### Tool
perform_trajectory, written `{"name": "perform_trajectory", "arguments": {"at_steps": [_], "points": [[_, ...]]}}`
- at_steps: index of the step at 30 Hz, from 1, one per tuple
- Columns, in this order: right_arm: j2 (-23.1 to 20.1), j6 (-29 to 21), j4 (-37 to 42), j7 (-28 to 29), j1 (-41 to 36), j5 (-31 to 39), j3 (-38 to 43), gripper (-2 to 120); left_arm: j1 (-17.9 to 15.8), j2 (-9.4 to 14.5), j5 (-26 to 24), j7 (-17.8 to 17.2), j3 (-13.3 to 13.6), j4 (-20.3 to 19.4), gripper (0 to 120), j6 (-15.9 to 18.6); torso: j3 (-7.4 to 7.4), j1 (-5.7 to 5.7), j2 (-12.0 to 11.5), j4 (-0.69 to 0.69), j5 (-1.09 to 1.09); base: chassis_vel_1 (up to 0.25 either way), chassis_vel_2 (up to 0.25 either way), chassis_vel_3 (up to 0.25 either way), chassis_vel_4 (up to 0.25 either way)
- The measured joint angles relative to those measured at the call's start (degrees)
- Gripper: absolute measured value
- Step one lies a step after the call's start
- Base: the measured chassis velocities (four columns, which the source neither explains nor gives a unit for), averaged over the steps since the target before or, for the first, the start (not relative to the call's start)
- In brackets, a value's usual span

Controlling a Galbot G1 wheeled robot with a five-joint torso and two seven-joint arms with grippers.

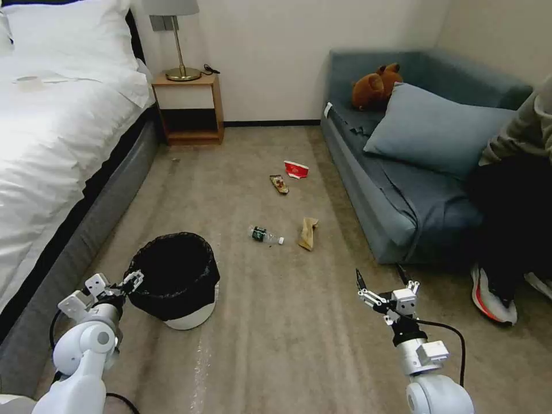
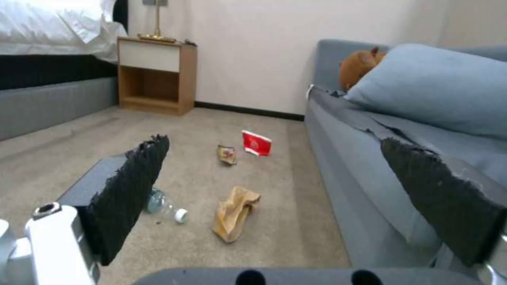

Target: Pick up the trash bin, then pick up the garbage on the floor and place it into the trash bin.

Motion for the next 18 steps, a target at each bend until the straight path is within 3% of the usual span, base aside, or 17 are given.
{"name": "perform_trajectory", "arguments": {"at_steps": [13, 16, 18], "points": [[-0.2, 1.3, 0.5, -0.9, -1.4, -1.0, 0.9, 100, -3.0, 1.0, 3.2, 3.8, 2.2, 4.8, 45, 3.3, -0.01, 0.00, 0.0, 0.01, 0.05, 0.000, 0.000, 0.000, 0.000], [-0.1, 1.3, 0.7, -0.9, -1.4, -1.2, 0.6, 100, -3.3, 1.2, 3.6, 4.1, 2.5, 5.0, 40, 3.8, -0.01, 0.00, 0.0, 0.01, 0.04, 0.000, 0.000, 0.000, 0.000], [0.1, 1.3, 0.8, -0.9, -1.1, -1.6, -0.1, 100, -3.3, 1.5, 4.1, 4.4, 2.6, 5.0, 27, 4.9, -0.01, 0.00, 0.0, 0.01, 0.03, 0.000, 0.000, 0.000, 0.000]]}}
